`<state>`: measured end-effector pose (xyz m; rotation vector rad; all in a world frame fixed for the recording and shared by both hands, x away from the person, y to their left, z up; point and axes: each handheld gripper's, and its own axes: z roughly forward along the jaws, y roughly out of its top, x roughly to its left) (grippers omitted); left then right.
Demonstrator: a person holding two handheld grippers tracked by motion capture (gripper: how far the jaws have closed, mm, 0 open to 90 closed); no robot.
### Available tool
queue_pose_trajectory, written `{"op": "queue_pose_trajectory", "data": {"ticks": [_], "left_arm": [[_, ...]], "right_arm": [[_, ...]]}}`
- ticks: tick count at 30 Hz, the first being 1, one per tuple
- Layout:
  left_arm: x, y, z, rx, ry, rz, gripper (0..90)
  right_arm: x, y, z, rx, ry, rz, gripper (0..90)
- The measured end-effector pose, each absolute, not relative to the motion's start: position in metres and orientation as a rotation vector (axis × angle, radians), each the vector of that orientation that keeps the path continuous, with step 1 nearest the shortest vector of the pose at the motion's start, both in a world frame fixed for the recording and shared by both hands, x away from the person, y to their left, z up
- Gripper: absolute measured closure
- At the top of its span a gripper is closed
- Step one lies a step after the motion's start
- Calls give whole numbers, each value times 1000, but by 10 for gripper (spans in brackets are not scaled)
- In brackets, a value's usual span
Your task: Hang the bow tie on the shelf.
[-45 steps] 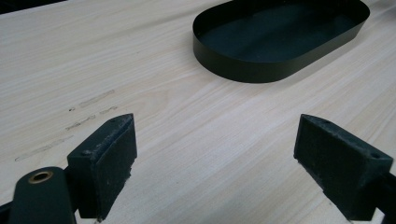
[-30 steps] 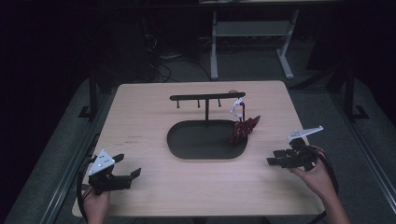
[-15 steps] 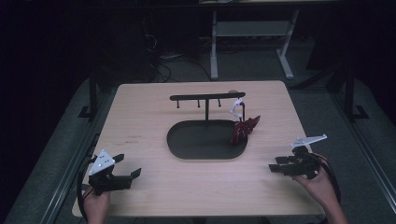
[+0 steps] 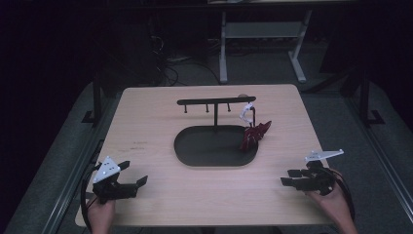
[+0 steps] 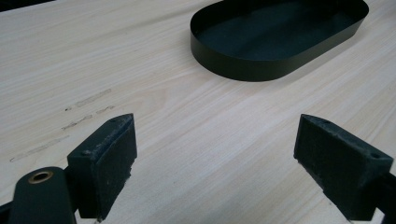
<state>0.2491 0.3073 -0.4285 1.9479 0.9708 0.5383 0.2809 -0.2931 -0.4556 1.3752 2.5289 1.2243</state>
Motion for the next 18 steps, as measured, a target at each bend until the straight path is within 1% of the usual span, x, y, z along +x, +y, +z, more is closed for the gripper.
{"op": "queue_pose_trajectory", "data": {"ticks": [18], "left_arm": [[250, 301, -428, 1978, 939, 534, 131]], "right_arm": [[264, -291, -460, 1345, 2457, 1275, 442]]}}
